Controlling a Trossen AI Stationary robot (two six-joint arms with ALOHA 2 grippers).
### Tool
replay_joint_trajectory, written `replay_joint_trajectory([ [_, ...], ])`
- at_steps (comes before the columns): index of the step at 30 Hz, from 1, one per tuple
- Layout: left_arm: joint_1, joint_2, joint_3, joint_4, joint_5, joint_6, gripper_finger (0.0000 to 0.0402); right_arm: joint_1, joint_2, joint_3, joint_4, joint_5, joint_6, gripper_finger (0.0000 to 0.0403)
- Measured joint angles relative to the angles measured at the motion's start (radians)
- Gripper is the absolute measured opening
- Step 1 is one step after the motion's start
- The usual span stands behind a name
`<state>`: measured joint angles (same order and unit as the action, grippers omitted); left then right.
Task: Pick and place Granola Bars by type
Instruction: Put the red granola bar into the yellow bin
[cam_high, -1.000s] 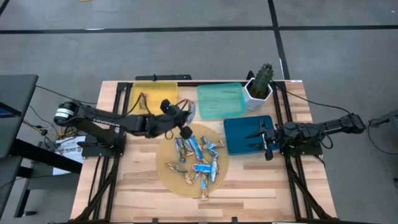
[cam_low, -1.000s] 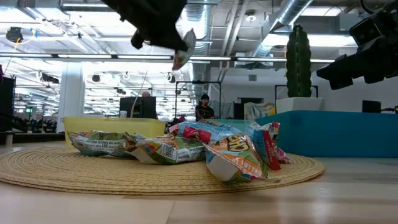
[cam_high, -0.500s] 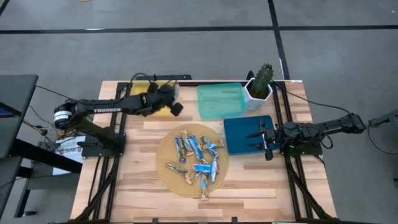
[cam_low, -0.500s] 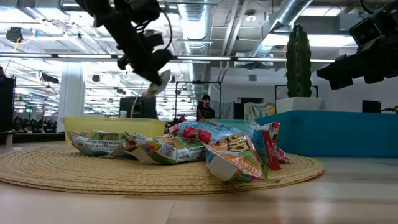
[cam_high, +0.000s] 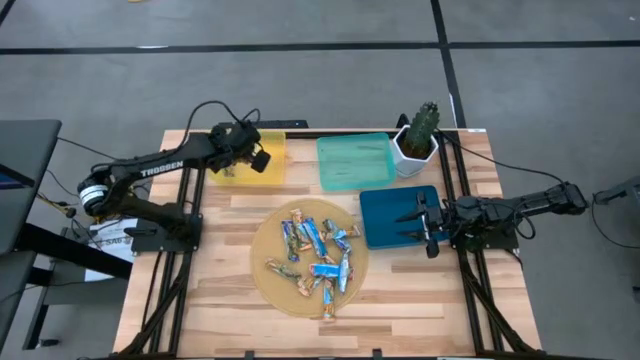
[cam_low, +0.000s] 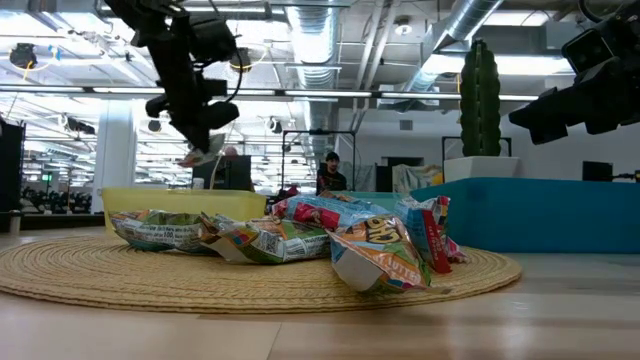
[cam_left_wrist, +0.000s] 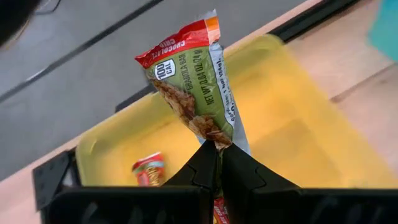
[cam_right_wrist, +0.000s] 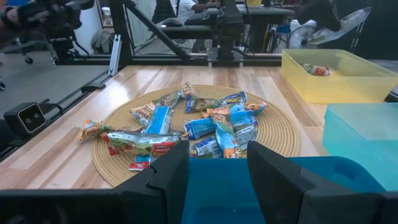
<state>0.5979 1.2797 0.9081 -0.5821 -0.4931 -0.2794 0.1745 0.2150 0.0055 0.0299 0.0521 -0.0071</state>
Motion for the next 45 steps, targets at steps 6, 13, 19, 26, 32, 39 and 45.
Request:
replay_joint_trajectory([
  [6, 0.063, 0.003, 0.000, -0.052, 0.004, -0.005, 0.0006, 0.000, 0.000, 0.000, 0.000, 0.000, 0.000, 0.0154],
  [13, 0.122, 0.075, -0.031, -0.056, 0.104, -0.005, 0.0006, 0.000, 0.000, 0.000, 0.000, 0.000, 0.000, 0.0154],
  [19, 0.162, 0.165, -0.032, -0.057, 0.183, -0.016, 0.0006, 0.000, 0.000, 0.000, 0.000, 0.000, 0.000, 0.0154],
  [26, 0.187, 0.215, -0.032, -0.060, 0.200, -0.022, 0.0006, 0.000, 0.000, 0.000, 0.000, 0.000, 0.000, 0.0154],
  [32, 0.188, 0.213, -0.032, -0.055, 0.201, -0.010, 0.0015, 0.000, 0.000, 0.000, 0.000, 0.000, 0.000, 0.0154],
  [39, 0.189, 0.213, -0.032, -0.056, 0.200, -0.014, 0.0057, 0.000, 0.000, 0.000, 0.000, 0.000, 0.000, 0.0154],
  [45, 0.189, 0.213, -0.032, -0.056, 0.200, -0.020, 0.0077, 0.000, 0.000, 0.000, 0.000, 0.000, 0.000, 0.0154],
])
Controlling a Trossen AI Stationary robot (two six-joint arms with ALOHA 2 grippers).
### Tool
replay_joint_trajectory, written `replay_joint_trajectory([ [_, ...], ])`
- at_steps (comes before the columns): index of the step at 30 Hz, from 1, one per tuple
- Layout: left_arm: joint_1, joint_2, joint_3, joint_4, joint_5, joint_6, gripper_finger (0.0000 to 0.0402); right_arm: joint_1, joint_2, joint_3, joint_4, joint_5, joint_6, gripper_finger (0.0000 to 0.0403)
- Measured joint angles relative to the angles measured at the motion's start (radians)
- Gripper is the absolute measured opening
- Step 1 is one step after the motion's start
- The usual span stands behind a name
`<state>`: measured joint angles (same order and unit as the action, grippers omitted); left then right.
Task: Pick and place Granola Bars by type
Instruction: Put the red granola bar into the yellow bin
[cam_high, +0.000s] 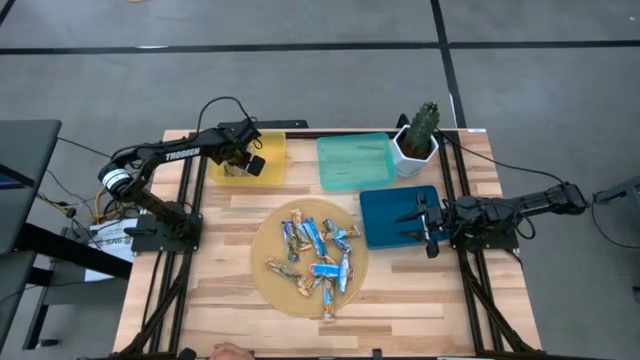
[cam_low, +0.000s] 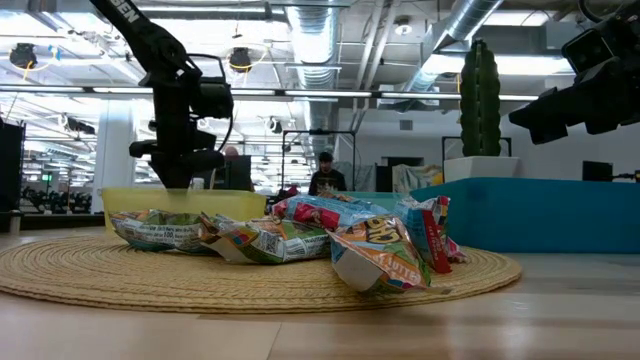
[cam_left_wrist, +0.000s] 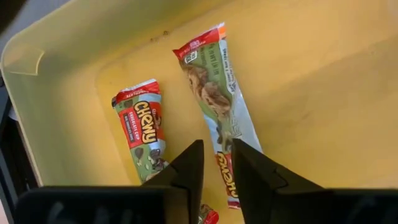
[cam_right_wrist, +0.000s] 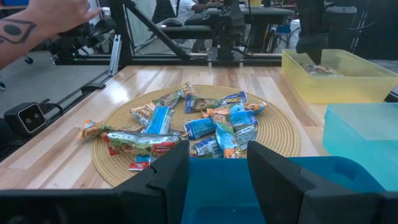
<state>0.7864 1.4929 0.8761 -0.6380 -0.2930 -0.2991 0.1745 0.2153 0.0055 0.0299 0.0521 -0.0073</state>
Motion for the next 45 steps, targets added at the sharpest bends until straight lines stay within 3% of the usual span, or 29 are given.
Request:
replay_joint_trajectory([
  [9, -0.028, -0.026, 0.000, 0.027, -0.007, 0.026, 0.0078, 0.000, 0.000, 0.000, 0.000, 0.000, 0.000, 0.0154],
  [18, -0.170, -0.145, 0.001, 0.116, -0.009, 0.137, 0.0078, 0.000, 0.000, 0.000, 0.000, 0.000, 0.000, 0.0154],
  [29, -0.443, -0.250, 0.001, 0.192, -0.002, 0.227, 0.0078, 0.000, 0.000, 0.000, 0.000, 0.000, 0.000, 0.0154],
  [37, -0.690, -0.251, 0.001, 0.238, 0.060, 0.348, 0.0077, 0.000, 0.000, 0.000, 0.000, 0.000, 0.000, 0.0154],
  [45, -0.949, -0.228, 0.001, 0.237, 0.086, 0.359, 0.0077, 0.000, 0.000, 0.000, 0.000, 0.000, 0.000, 0.0154],
])
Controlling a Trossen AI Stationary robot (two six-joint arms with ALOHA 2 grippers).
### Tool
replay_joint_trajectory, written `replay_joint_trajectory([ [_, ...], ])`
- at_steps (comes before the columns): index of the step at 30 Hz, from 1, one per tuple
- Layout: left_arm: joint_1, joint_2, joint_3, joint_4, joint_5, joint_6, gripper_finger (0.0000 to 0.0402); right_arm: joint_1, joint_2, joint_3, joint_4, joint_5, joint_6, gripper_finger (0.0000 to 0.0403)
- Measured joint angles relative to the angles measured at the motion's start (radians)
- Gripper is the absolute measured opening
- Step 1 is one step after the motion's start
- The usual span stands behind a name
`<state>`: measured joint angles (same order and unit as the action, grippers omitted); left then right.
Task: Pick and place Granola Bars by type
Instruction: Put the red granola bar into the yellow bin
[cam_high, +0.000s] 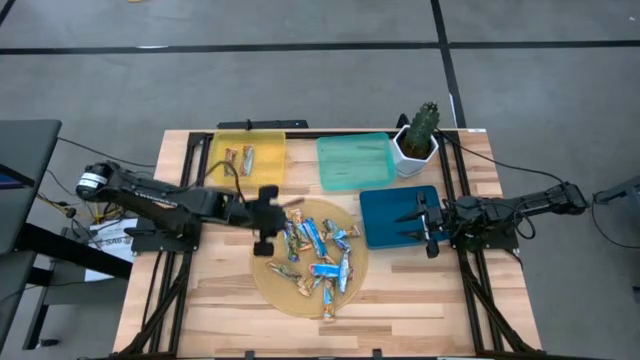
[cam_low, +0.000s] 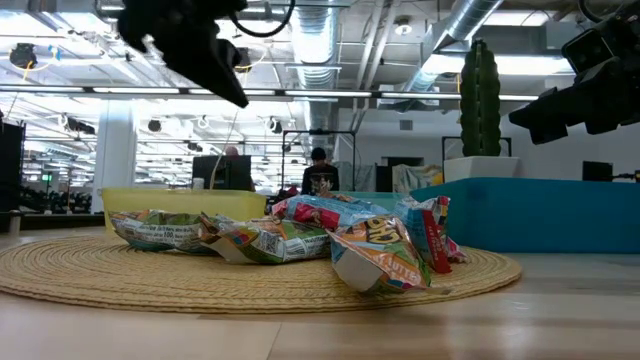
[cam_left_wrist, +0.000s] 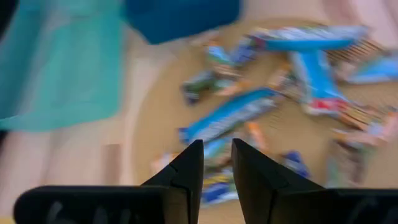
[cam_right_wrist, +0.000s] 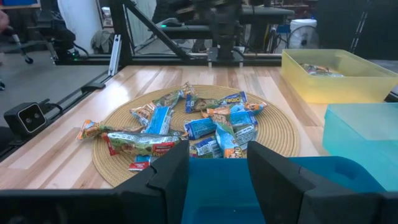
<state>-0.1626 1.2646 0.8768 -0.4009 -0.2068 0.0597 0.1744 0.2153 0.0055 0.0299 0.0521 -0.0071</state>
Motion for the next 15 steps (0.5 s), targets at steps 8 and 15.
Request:
replay_joint_trajectory([
  [8, -0.143, 0.047, 0.000, 0.071, -0.010, -0.044, 0.0077, 0.000, 0.000, 0.000, 0.002, 0.000, 0.000, 0.0154],
  [15, -0.192, 0.112, 0.000, 0.148, -0.013, -0.070, 0.0077, 0.000, 0.001, 0.000, 0.000, 0.000, 0.000, 0.0154],
])
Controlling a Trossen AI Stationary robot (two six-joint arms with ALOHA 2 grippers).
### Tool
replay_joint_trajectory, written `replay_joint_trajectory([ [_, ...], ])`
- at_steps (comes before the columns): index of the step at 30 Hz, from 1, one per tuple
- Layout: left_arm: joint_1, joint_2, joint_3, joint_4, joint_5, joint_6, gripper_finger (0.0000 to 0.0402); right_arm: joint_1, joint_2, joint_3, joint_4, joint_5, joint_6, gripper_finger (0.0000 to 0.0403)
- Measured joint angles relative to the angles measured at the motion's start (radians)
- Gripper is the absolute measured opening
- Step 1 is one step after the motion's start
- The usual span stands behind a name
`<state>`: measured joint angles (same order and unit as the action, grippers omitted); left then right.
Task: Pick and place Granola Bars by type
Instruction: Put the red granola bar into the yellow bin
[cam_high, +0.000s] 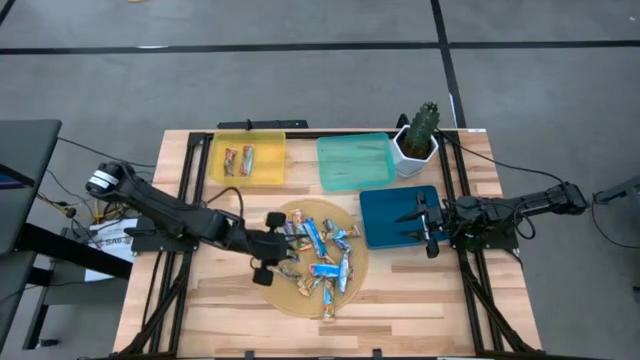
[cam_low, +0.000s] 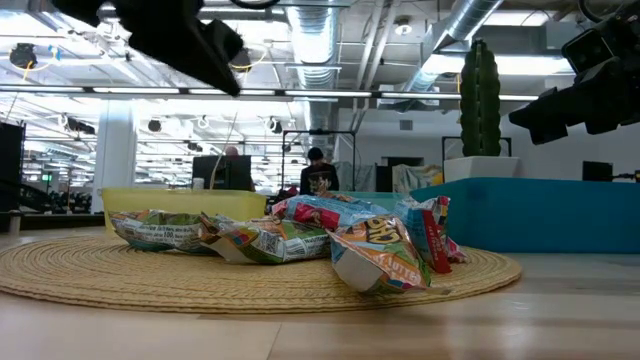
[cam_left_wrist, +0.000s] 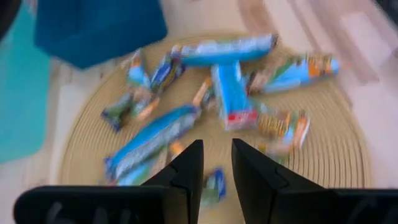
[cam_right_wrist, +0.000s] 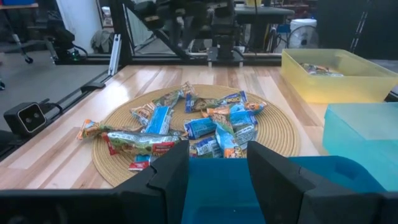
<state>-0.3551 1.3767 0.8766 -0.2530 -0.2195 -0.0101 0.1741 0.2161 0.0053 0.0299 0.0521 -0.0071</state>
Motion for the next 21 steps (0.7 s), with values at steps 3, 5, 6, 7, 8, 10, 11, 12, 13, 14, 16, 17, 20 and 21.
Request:
replay_joint_trajectory([
  [3, -0.008, 0.052, 0.005, 0.065, 0.002, 0.001, 0.0077, 0.000, 0.000, 0.000, 0.003, 0.000, 0.000, 0.0154],
  [5, -0.010, 0.091, 0.028, 0.079, 0.003, -0.002, 0.0077, 0.000, 0.000, 0.000, 0.001, 0.000, 0.000, 0.0154],
  [6, -0.010, 0.104, 0.040, 0.075, 0.001, -0.009, 0.0077, 0.000, 0.000, 0.000, 0.001, 0.000, 0.000, 0.0154],
  [7, -0.009, 0.124, 0.057, 0.072, -0.002, -0.016, 0.0078, 0.000, 0.000, 0.000, -0.002, 0.000, 0.000, 0.0154],
  [8, -0.009, 0.144, 0.077, 0.071, -0.003, -0.022, 0.0078, 0.000, 0.000, 0.000, -0.004, 0.000, 0.000, 0.0154],
  [10, -0.009, 0.172, 0.112, 0.018, -0.003, -0.026, 0.0082, 0.000, 0.000, 0.000, 0.001, 0.000, 0.000, 0.0154],
  [11, -0.009, 0.193, 0.138, -0.005, -0.002, -0.027, 0.0086, 0.000, 0.000, 0.000, -0.003, 0.000, 0.000, 0.0154],
  [12, -0.009, 0.214, 0.165, -0.015, 0.002, -0.027, 0.0090, 0.000, 0.000, 0.000, -0.006, 0.000, 0.000, 0.0154],
  [13, -0.009, 0.228, 0.188, -0.038, 0.003, -0.027, 0.0096, 0.000, 0.000, 0.000, -0.001, 0.000, 0.000, 0.0154],
  [14, -0.009, 0.241, 0.210, -0.066, 0.003, -0.027, 0.0103, 0.000, 0.000, 0.000, 0.001, 0.000, 0.000, 0.0154],
  [16, -0.009, 0.278, 0.255, -0.083, 0.004, -0.027, 0.0120, 0.000, 0.000, 0.000, -0.007, 0.000, 0.000, 0.0154],
  [17, -0.009, 0.295, 0.271, -0.093, 0.003, -0.027, 0.0130, 0.000, 0.000, 0.000, -0.007, 0.000, 0.000, 0.0154],
  [20, -0.009, 0.344, 0.315, -0.109, 0.009, -0.025, 0.0159, 0.000, 0.000, 0.000, -0.007, 0.000, 0.000, 0.0154],
  [21, -0.009, 0.360, 0.326, -0.107, 0.014, -0.020, 0.0168, 0.000, 0.000, 0.000, -0.007, 0.000, 0.000, 0.0154],
])
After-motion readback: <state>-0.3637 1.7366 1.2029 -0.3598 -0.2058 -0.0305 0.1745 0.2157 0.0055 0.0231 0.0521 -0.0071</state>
